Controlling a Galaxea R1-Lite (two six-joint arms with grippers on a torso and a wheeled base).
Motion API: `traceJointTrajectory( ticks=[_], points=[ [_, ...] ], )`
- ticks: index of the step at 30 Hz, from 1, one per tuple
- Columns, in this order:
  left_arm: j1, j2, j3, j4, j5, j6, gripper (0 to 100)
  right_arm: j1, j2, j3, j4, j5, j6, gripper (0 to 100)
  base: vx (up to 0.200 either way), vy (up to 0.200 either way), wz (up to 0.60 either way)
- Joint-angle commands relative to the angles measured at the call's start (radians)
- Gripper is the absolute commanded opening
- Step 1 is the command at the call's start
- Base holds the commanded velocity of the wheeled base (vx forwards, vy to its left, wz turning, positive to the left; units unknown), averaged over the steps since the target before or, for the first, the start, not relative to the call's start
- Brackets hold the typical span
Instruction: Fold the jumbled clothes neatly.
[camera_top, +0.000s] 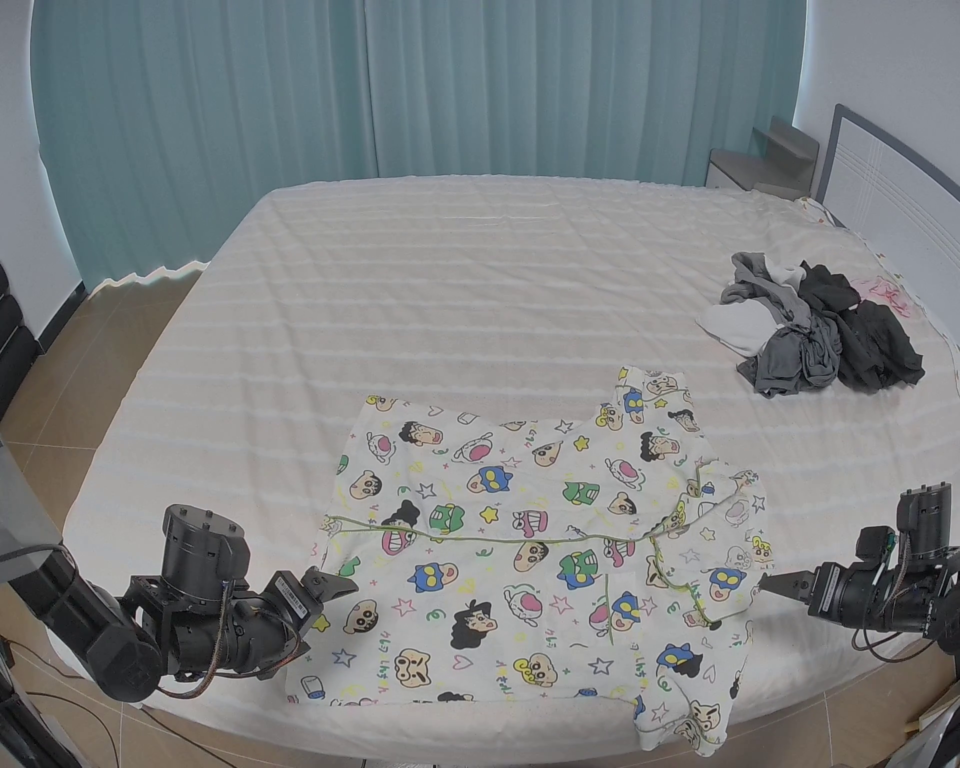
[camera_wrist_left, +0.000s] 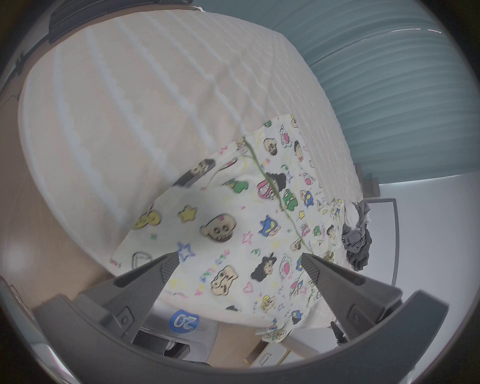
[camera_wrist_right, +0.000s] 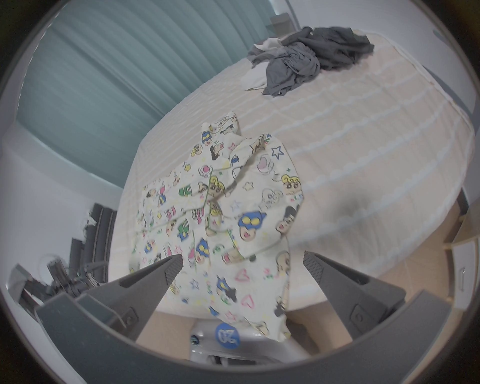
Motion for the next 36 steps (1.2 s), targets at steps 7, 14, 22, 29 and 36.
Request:
traceJointTrajectory(
  ticks=[7, 14, 22, 29, 36],
  points=[
    [-0.066, 0.061, 0.023, 0.007, 0.072, 0.02, 100, 0.099, -0.03, 0.06, -0.002, -0.065, -0.061, 100, -0.057, 0.0, 0.0],
    [-0.104, 0.218, -0.012, 0.001, 0.306, 0.025, 100, 0.104, -0.033, 0.063, -0.002, -0.063, -0.059, 100, 0.0, 0.0, 0.0],
    [-0.134, 0.232, -0.014, 0.007, 0.316, 0.06, 100, 0.107, -0.03, 0.066, -0.002, -0.061, -0.058, 100, 0.0, 0.0, 0.0],
    [-0.155, 0.302, -0.046, 0.009, 0.394, 0.117, 100, 0.111, -0.034, 0.077, -0.017, -0.061, -0.059, 100, 0.0, 0.0, 0.0],
    [-0.147, 0.347, -0.078, 0.009, 0.448, 0.149, 100, 0.113, -0.023, 0.092, -0.058, -0.061, -0.061, 100, 0.0, 0.0, 0.0]
  ],
)
